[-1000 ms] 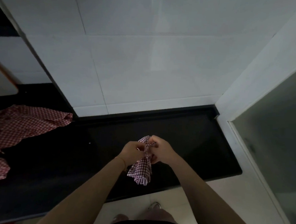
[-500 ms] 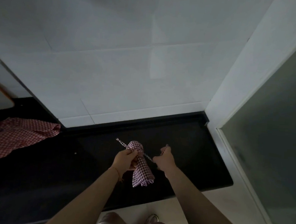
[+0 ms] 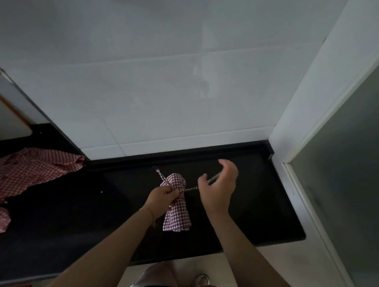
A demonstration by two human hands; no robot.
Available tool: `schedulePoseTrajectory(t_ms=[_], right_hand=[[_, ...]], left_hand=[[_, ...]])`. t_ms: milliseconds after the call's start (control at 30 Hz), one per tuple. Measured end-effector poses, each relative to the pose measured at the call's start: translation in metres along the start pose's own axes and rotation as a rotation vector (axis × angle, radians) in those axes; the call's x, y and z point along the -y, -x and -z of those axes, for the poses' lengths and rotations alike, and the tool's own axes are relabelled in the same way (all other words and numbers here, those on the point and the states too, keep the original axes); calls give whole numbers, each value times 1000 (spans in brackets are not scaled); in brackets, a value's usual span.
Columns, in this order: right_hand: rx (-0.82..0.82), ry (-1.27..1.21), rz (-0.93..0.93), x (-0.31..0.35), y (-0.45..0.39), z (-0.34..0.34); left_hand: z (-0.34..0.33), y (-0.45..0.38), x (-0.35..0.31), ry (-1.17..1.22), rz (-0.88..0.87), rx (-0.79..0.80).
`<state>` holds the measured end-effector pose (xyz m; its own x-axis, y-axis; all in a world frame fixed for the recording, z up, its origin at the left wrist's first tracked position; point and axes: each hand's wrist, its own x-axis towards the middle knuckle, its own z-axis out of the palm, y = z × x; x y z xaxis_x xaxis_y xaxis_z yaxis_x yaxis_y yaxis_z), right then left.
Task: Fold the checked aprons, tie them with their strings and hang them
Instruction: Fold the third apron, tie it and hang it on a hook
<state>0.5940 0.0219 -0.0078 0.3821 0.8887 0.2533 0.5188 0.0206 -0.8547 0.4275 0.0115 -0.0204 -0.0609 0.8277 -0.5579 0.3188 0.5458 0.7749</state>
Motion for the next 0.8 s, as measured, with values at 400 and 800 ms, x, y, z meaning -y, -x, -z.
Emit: schedulePoseTrajectory(t_ms=[400,800], right_hand=[[964,185,-273,-5,-3,-3],[908,168,-242,-23,-3,-6]], left_hand=[[-11,-11,-11,-130,-28,93],[-20,-19,-1,-102,-138,-55]])
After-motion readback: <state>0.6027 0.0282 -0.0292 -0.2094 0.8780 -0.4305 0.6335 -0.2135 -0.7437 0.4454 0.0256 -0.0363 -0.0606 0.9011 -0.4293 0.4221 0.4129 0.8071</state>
